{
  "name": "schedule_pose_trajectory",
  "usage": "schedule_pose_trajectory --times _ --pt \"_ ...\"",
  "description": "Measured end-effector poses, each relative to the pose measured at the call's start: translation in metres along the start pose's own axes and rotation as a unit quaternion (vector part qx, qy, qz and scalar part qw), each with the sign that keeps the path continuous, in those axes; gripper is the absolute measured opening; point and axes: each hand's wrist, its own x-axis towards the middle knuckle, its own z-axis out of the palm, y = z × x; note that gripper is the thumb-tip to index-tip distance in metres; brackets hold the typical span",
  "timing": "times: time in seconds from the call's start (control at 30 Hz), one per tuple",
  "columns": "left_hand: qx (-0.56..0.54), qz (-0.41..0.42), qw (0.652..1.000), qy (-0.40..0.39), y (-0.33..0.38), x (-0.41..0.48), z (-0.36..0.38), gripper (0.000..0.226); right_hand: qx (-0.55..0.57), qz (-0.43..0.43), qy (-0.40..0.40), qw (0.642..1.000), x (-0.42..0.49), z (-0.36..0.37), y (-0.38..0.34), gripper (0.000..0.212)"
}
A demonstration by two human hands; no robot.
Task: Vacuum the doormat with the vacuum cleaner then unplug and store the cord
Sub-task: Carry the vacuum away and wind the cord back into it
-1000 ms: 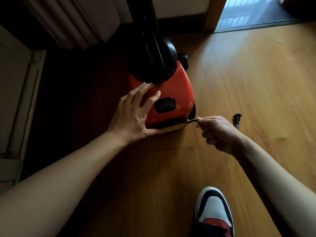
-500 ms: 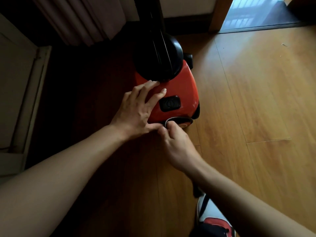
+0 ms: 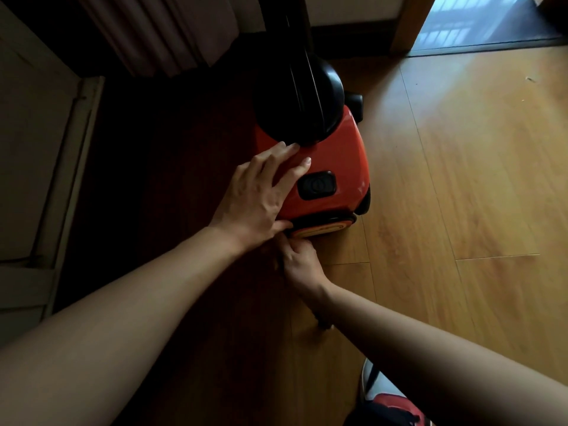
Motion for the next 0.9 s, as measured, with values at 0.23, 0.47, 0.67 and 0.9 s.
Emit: schedule_pose_trajectory --times 0.23,0.47,0.67,0.9 --pt "0.021 -0.012 0.999 -0.02 0.003 0.0 0.005 0.121 -0.219 0.031 -0.08 0.972 0.002 -0.054 0.029 0.026" --pt "0.041 -0.019 0.999 -0.029 0.006 -0.001 0.008 0.128 -0.436 -0.06 -0.041 0.897 -0.01 -0.119 0.042 0.024" --pt "0.054 -0.023 0.998 -0.023 0.009 -0.001 0.011 0.131 -0.435 -0.123 0.118 0.884 0.015 -0.142 0.034 0.019" --pt "0.034 -0.015 0.999 -0.039 0.005 -0.001 0.005 0.127 -0.375 -0.125 0.227 0.89 0.035 -0.148 0.033 0.029"
